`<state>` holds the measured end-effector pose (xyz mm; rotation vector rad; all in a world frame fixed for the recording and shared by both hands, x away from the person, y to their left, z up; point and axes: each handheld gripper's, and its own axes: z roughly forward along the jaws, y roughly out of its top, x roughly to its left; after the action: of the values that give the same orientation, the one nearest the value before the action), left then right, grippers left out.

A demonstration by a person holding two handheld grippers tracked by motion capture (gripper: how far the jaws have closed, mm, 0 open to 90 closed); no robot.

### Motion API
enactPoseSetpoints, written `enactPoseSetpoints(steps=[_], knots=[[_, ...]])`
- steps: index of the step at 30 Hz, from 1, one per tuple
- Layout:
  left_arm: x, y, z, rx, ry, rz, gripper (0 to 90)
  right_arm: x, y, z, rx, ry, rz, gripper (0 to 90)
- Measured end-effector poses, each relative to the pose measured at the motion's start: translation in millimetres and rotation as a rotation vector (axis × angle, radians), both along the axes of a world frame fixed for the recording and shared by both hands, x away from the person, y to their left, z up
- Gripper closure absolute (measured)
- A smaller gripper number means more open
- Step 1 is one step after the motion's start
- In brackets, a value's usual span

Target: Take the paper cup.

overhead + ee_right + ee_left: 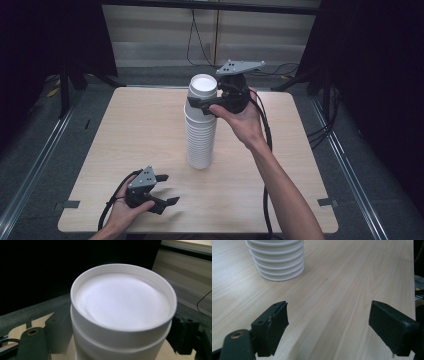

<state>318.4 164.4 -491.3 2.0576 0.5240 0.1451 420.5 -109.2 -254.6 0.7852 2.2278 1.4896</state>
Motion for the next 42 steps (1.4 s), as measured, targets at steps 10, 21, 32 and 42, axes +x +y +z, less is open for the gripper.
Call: enactPoseSetpoints(steps=[10, 21, 32, 42], knots=[[-0.2, -0.8, -0.2, 0.013, -0.004, -0.004, 15.8, -2.9, -4.0, 12.0, 0.055, -0.028, -0.008, 20.5], [-0.5, -0.9, -0.3, 0.023, -0.011, 0.002, 15.8, -6.1, -12.3, 21.9, 0.134, -0.057, -0.021, 20.8], [-0.2, -1.1, -0.7, 0.021, -0.014, 0.012, 15.8, -8.6, -22.1, 27.0, 0.217, -0.086, -0.034, 21.1], [0.1, -1.0, -0.6, 0.031, -0.017, 0.009, 15.8, -13.7, -33.9, 32.8, 0.284, -0.107, -0.018, 21.1]])
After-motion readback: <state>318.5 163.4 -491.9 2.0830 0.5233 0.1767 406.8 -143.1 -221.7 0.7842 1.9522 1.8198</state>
